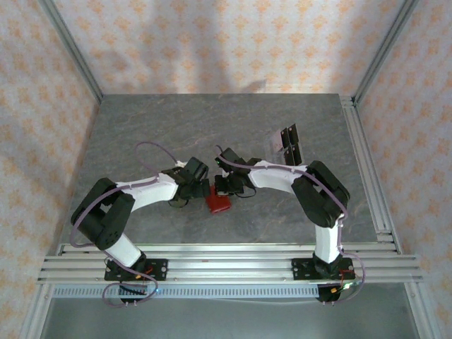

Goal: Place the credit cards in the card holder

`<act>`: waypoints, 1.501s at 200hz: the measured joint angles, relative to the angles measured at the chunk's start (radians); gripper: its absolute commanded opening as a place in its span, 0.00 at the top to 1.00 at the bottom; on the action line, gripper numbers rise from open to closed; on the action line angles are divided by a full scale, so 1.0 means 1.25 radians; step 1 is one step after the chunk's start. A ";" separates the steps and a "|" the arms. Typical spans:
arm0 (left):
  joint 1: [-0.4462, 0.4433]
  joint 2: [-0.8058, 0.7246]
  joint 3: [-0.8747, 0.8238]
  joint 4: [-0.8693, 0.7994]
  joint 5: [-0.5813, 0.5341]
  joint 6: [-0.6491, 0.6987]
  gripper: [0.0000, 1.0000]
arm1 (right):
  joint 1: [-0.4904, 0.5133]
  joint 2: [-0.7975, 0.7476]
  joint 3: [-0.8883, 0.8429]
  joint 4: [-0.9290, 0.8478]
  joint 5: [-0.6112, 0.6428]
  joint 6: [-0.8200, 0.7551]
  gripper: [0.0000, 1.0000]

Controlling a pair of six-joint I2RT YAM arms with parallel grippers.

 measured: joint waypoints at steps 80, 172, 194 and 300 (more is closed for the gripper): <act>0.000 0.001 0.000 0.000 0.000 0.000 0.02 | 0.006 -0.041 -0.075 0.101 0.011 0.026 1.00; -0.005 0.005 0.000 0.002 -0.009 0.000 0.01 | 0.029 -0.052 -0.090 0.114 0.056 0.026 1.00; -0.005 0.005 0.001 0.002 -0.011 0.000 0.02 | 0.044 -0.057 -0.105 0.127 0.094 0.027 1.00; -0.005 0.007 0.002 0.001 -0.015 0.000 0.02 | 0.125 -0.059 -0.215 0.317 0.294 0.087 1.00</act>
